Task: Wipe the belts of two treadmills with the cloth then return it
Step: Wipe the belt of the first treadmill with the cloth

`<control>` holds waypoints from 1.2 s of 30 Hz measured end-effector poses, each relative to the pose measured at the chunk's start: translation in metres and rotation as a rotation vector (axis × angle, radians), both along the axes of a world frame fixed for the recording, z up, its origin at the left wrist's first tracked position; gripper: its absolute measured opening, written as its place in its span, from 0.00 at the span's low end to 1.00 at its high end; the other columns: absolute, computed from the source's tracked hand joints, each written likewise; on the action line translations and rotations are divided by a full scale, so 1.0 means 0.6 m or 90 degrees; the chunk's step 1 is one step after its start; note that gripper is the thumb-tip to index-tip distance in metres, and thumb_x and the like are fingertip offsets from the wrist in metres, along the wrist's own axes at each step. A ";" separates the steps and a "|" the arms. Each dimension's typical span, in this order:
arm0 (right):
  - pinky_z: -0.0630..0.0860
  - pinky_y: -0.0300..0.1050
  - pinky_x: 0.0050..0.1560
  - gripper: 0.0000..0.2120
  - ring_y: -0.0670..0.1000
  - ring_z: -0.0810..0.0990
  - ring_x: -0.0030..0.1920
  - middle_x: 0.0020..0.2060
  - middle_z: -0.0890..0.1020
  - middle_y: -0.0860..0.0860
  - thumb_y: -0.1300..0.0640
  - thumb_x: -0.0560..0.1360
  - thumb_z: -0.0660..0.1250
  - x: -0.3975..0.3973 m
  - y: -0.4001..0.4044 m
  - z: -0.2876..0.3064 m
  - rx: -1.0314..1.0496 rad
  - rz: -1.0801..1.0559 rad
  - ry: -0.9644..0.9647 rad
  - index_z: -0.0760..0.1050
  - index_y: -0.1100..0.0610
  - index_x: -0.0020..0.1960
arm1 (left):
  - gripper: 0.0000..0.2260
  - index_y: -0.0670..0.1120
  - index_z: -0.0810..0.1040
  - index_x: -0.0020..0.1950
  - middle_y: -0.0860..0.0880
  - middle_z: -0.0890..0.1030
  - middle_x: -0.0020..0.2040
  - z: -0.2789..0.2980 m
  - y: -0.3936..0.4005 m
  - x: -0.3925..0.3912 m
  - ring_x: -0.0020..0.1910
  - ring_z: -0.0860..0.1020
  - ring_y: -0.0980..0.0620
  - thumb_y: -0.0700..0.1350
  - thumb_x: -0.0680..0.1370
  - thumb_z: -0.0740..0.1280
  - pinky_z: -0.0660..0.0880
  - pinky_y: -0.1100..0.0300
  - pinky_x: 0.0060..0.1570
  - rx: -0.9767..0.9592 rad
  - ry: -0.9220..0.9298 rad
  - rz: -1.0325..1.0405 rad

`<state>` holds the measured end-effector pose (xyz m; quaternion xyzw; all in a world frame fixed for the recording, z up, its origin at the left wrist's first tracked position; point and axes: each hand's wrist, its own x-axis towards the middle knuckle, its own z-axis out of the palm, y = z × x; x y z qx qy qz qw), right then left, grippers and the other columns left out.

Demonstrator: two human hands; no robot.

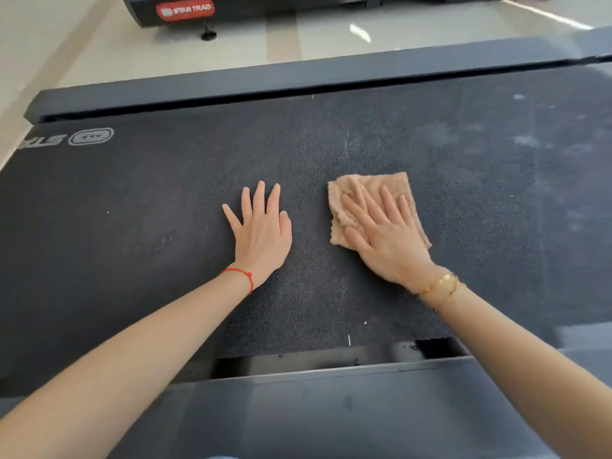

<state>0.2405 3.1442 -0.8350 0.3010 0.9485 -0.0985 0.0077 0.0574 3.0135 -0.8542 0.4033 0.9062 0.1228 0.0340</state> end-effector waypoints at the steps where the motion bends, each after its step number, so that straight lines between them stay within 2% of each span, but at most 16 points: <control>1: 0.36 0.57 0.78 0.28 0.56 0.38 0.80 0.80 0.42 0.42 0.40 0.83 0.47 0.005 -0.022 0.000 -0.003 0.031 -0.003 0.46 0.42 0.80 | 0.24 0.51 0.52 0.81 0.48 0.51 0.81 -0.002 -0.001 0.001 0.80 0.46 0.44 0.50 0.84 0.50 0.43 0.32 0.73 0.005 0.008 0.001; 4: 0.35 0.56 0.78 0.28 0.55 0.36 0.79 0.79 0.40 0.41 0.38 0.82 0.44 0.040 -0.099 0.001 -0.013 0.155 -0.010 0.43 0.40 0.80 | 0.24 0.51 0.53 0.80 0.48 0.53 0.81 -0.006 -0.004 0.002 0.80 0.47 0.44 0.50 0.84 0.51 0.44 0.32 0.74 0.021 0.015 -0.003; 7: 0.36 0.54 0.78 0.28 0.53 0.38 0.80 0.80 0.44 0.41 0.37 0.82 0.46 0.076 -0.148 -0.005 -0.029 0.223 -0.002 0.45 0.40 0.80 | 0.24 0.51 0.54 0.80 0.47 0.53 0.81 -0.007 -0.005 0.001 0.80 0.48 0.44 0.50 0.83 0.51 0.43 0.32 0.74 0.037 0.010 -0.003; 11: 0.38 0.52 0.79 0.29 0.50 0.39 0.80 0.80 0.44 0.40 0.35 0.81 0.47 0.093 -0.123 -0.004 -0.005 0.164 -0.001 0.45 0.39 0.80 | 0.25 0.50 0.54 0.80 0.47 0.53 0.81 -0.007 -0.008 0.001 0.80 0.47 0.43 0.50 0.83 0.51 0.43 0.32 0.74 0.035 0.011 -0.012; 17: 0.37 0.53 0.78 0.28 0.53 0.40 0.80 0.80 0.43 0.41 0.38 0.82 0.49 0.060 -0.048 0.008 0.006 -0.049 -0.030 0.45 0.40 0.80 | 0.25 0.50 0.52 0.81 0.46 0.52 0.81 -0.003 -0.007 0.007 0.80 0.46 0.43 0.50 0.83 0.50 0.44 0.32 0.74 0.017 0.025 -0.023; 20: 0.37 0.56 0.78 0.28 0.55 0.39 0.80 0.80 0.43 0.42 0.38 0.82 0.47 0.059 -0.076 0.007 0.003 -0.006 -0.041 0.44 0.40 0.80 | 0.24 0.50 0.54 0.80 0.47 0.53 0.81 -0.005 -0.011 0.011 0.80 0.48 0.45 0.49 0.83 0.51 0.43 0.31 0.73 0.026 0.041 -0.076; 23: 0.36 0.55 0.78 0.29 0.54 0.37 0.80 0.80 0.43 0.41 0.36 0.81 0.45 0.080 -0.127 0.003 0.001 0.081 -0.042 0.45 0.41 0.80 | 0.24 0.49 0.56 0.80 0.47 0.54 0.80 -0.003 -0.003 0.014 0.80 0.49 0.45 0.48 0.83 0.52 0.44 0.30 0.72 0.022 0.041 -0.115; 26: 0.37 0.55 0.78 0.29 0.52 0.37 0.80 0.80 0.42 0.41 0.36 0.81 0.44 0.101 -0.147 0.003 -0.019 0.106 -0.043 0.43 0.40 0.80 | 0.24 0.49 0.56 0.80 0.47 0.54 0.80 0.006 0.016 0.016 0.80 0.49 0.45 0.48 0.83 0.52 0.43 0.30 0.72 0.022 0.018 -0.133; 32: 0.39 0.53 0.79 0.29 0.50 0.36 0.79 0.79 0.42 0.40 0.35 0.81 0.43 0.131 -0.123 0.009 -0.024 0.056 -0.037 0.42 0.39 0.79 | 0.24 0.48 0.54 0.80 0.46 0.53 0.81 0.029 0.075 0.038 0.80 0.47 0.45 0.48 0.84 0.51 0.42 0.30 0.72 0.029 -0.007 -0.155; 36: 0.40 0.54 0.79 0.30 0.52 0.39 0.80 0.79 0.43 0.39 0.34 0.79 0.41 0.143 -0.025 0.011 -0.016 -0.028 -0.039 0.45 0.39 0.79 | 0.24 0.48 0.54 0.80 0.46 0.52 0.81 0.033 0.119 0.056 0.80 0.47 0.45 0.48 0.84 0.50 0.42 0.30 0.72 0.041 -0.005 -0.140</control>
